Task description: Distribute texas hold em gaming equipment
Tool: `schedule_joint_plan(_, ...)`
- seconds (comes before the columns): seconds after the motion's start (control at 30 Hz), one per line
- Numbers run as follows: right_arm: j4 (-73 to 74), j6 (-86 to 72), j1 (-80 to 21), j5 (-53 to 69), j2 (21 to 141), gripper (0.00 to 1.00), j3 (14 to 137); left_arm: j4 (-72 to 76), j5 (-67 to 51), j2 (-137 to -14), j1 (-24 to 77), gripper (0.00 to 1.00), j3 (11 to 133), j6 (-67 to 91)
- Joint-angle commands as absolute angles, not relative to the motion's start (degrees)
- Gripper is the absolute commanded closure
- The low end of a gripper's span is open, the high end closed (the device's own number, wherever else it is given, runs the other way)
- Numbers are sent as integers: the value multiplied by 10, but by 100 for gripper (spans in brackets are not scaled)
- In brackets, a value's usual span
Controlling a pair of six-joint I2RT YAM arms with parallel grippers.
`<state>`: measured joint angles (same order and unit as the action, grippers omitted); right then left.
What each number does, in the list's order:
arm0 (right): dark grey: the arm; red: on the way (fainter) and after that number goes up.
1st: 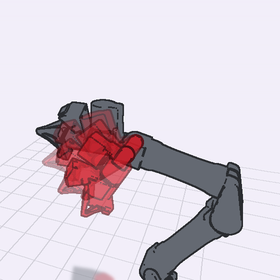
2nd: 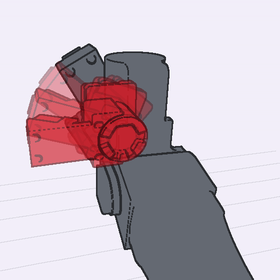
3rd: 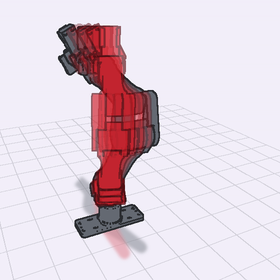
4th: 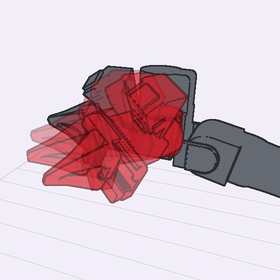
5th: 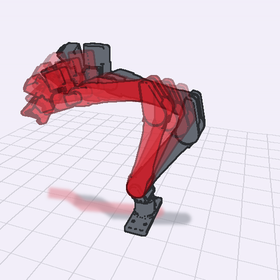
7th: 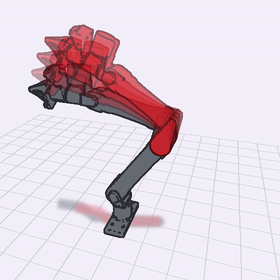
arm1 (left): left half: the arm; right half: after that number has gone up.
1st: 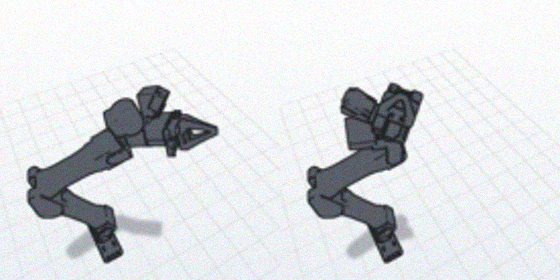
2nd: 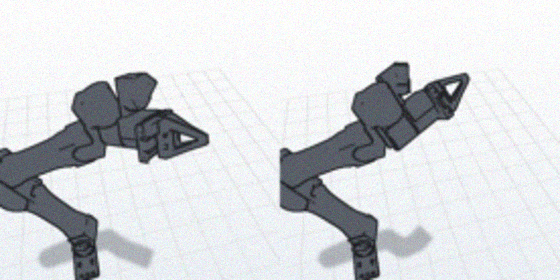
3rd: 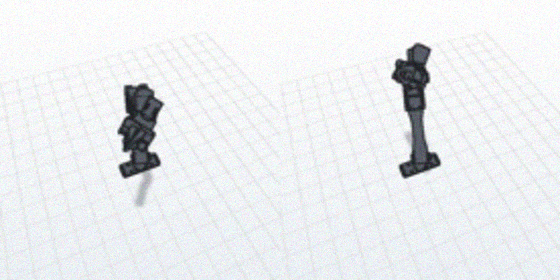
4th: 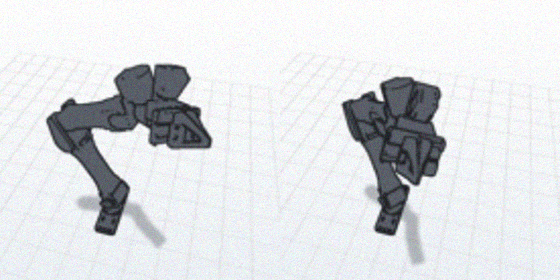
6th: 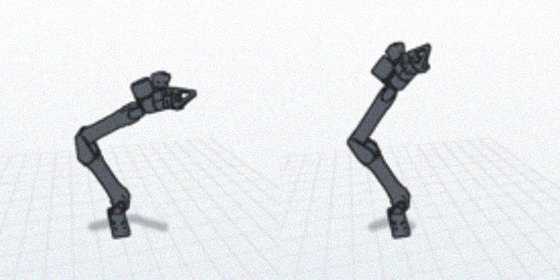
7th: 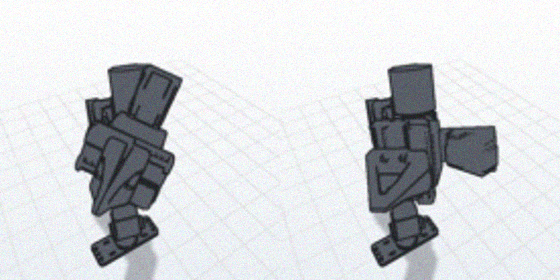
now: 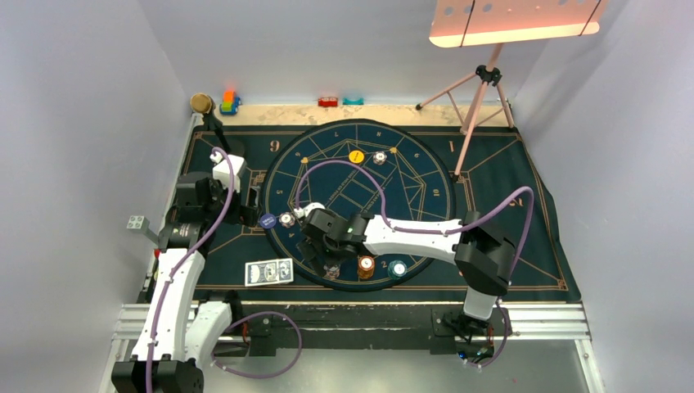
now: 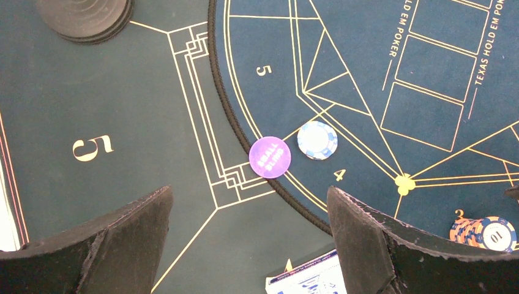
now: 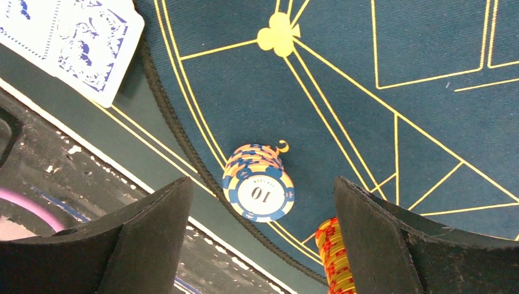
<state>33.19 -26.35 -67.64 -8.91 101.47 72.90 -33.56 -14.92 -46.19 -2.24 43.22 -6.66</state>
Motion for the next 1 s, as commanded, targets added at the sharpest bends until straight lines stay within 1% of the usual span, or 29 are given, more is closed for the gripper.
schedule_joint_plan(0.0, 310, -278, -686, -76, 990, 12, 723, -322, -159, -460, -26, 0, 433, -73)
schedule_joint_plan(0.2, 305, -282, -692, -74, 1005, 12, 707, -321, -156, -455, -26, 0, 432, -73)
schedule_joint_plan(0.4, 298, -284, -693, -77, 1021, 15, 701, -321, -156, -453, -27, 0, 431, -73)
schedule_joint_plan(0.77, 284, -286, -693, -70, 1048, 30, 701, -320, -154, -448, -26, 0, 430, -74)
schedule_joint_plan(0.97, 283, -291, -693, -75, 1048, 41, 700, -320, -154, -445, -26, 0, 429, -73)
